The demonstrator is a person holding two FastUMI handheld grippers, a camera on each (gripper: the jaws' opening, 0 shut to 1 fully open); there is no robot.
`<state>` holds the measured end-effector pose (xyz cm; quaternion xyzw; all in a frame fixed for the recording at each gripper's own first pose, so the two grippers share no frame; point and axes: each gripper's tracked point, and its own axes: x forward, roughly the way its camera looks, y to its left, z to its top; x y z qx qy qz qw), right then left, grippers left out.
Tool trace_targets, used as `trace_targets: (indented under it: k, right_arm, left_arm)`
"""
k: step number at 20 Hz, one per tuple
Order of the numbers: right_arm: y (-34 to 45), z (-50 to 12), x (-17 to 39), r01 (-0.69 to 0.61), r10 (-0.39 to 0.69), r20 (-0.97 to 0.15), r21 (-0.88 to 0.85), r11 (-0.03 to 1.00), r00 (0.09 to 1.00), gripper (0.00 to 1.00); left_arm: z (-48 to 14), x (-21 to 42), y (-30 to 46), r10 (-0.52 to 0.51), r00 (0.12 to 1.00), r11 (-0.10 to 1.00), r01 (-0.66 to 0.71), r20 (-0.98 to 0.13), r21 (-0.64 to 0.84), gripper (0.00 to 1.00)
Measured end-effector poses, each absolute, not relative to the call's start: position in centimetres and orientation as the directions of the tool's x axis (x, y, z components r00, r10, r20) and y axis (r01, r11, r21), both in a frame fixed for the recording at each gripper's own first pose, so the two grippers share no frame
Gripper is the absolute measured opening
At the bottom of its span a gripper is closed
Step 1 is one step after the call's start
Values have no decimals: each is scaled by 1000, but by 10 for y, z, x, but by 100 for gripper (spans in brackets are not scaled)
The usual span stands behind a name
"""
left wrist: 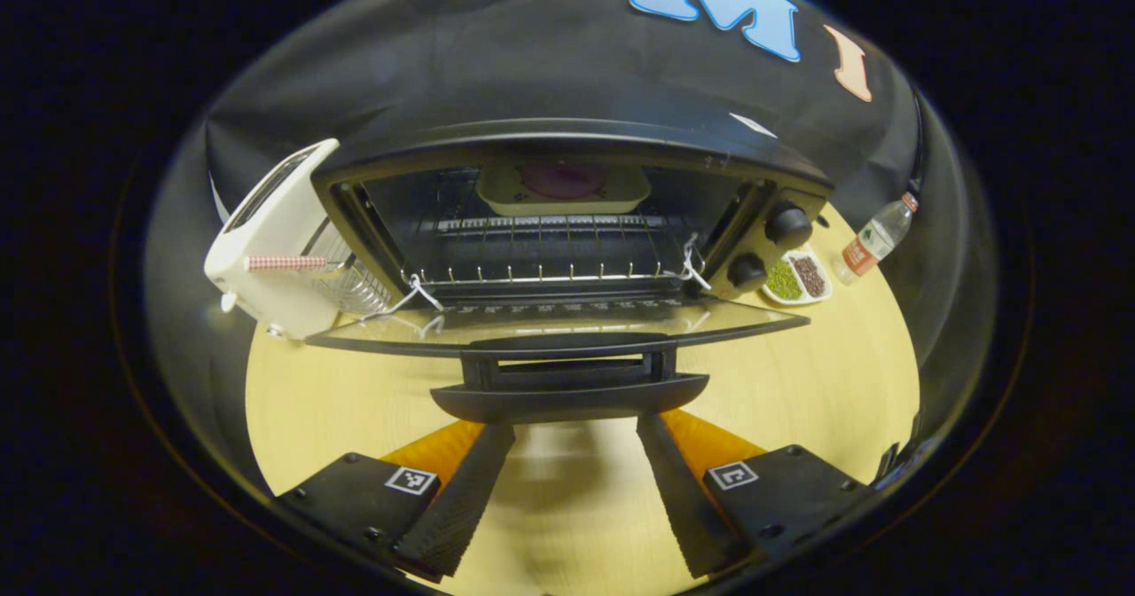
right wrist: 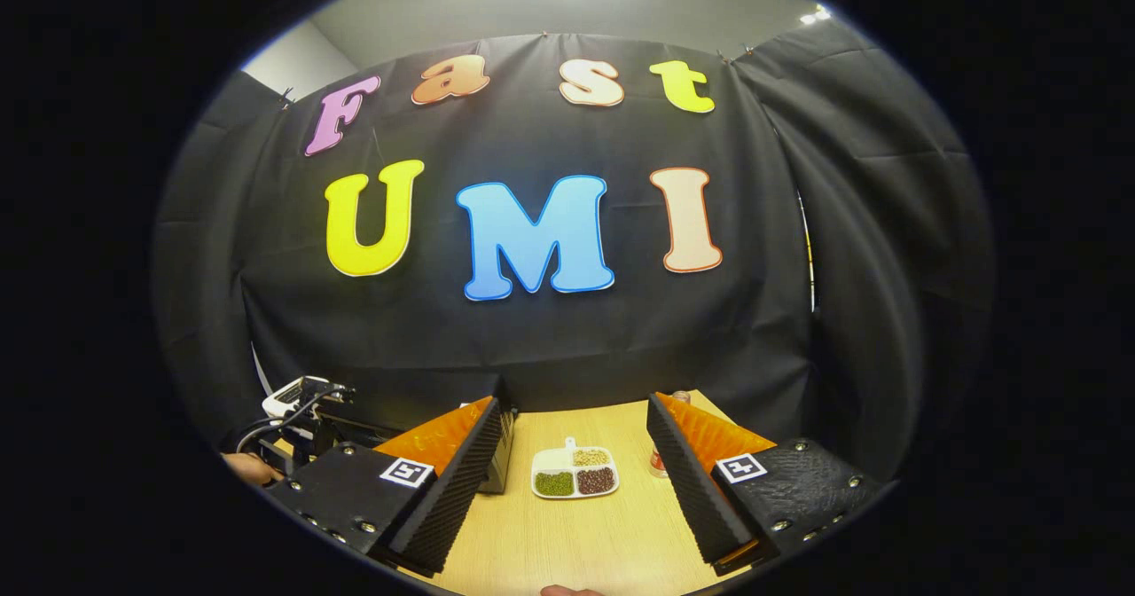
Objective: Open the electric oven with the left hand, put the food in, and close the electric oven.
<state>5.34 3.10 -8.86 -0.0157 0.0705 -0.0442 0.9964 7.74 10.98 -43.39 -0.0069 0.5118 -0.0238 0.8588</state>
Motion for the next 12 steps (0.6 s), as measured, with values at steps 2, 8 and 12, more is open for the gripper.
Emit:
trace_targets:
  k: [2, 8, 12]
  right_arm:
    - [27, -91, 54, 89, -94, -146, -43, 995, 985, 100]
    - [22, -96, 55, 70, -78, -168, -51, 996, 983, 100]
    - [18, -96, 66, 29, -36, -165, -46, 999, 986, 100]
  left_arm:
    - [-431, 83, 111, -39, 491, 999, 21, -870, -33, 94]
    - [-409, 97, 112, -2, 563, 1000, -1, -826, -3, 95]
    - [-389, 102, 113, 32, 606, 999, -21, -795, 24, 95]
